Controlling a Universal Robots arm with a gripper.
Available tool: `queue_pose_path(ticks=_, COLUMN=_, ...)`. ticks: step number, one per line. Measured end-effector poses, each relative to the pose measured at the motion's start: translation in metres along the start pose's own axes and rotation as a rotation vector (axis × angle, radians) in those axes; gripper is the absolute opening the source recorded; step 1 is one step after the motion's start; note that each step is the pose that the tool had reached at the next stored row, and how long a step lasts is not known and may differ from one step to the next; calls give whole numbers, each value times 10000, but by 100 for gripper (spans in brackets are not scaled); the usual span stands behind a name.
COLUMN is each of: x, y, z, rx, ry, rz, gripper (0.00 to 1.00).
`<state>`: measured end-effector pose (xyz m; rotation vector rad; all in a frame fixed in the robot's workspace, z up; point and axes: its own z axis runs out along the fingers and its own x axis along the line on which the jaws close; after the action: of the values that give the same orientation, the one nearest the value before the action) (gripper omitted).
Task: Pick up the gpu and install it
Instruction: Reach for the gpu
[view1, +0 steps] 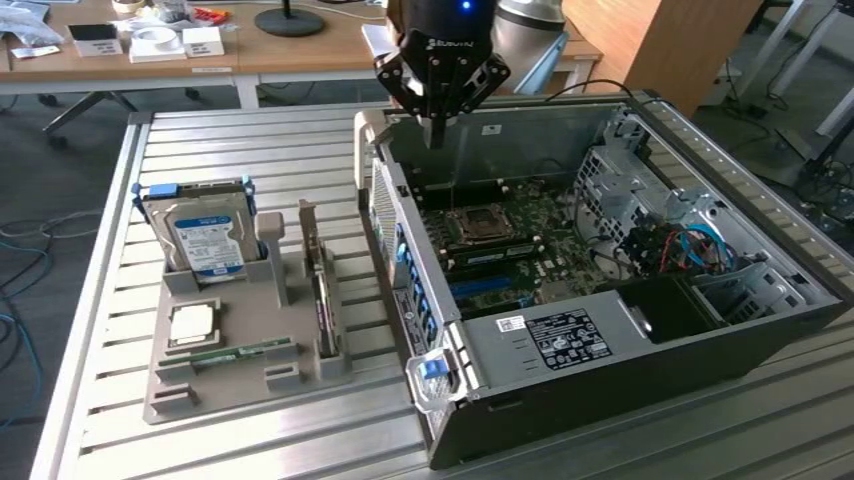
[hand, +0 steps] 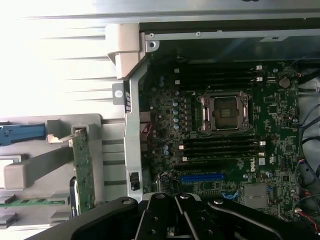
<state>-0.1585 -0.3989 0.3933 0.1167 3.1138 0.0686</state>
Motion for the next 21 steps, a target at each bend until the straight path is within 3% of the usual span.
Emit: queue_pose_path(ticks=21, x=169, y=-12, z=-4, rx=-1, ry=0, rz=0, gripper=11)
